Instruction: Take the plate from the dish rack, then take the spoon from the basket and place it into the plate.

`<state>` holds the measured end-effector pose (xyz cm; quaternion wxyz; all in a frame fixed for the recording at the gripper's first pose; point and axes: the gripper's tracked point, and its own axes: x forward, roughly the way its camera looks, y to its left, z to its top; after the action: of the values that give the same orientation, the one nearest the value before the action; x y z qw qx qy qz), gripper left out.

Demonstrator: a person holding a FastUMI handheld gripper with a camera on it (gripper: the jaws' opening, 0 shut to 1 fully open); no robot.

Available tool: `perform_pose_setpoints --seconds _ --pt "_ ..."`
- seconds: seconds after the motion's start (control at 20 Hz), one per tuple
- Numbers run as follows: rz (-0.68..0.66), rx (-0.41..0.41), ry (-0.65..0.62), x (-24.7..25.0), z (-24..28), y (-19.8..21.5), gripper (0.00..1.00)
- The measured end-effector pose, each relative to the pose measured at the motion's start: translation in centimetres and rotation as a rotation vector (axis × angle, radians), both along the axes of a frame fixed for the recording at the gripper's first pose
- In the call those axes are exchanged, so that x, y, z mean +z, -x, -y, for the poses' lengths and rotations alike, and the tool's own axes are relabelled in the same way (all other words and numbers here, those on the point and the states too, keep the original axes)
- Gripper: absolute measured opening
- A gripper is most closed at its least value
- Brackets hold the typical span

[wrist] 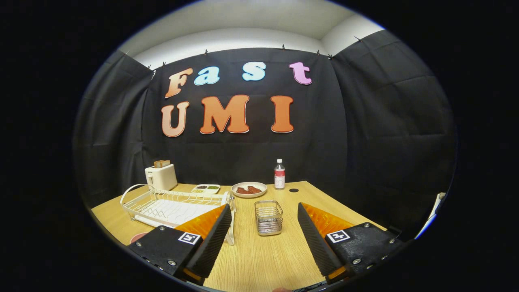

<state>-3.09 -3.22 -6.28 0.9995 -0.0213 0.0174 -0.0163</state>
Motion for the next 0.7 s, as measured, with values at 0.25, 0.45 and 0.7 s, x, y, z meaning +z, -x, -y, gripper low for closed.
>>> perform_pose_setpoints --seconds 0.25,0.45,0.7 --pt "-0.002 0.008 -0.007 -0.03 -0.29 0.25 0.97" --pt "-0.001 0.011 -0.004 -0.13 -0.49 0.29 0.97" --pt "-0.001 0.009 -0.013 -0.45 -0.35 0.20 0.97"
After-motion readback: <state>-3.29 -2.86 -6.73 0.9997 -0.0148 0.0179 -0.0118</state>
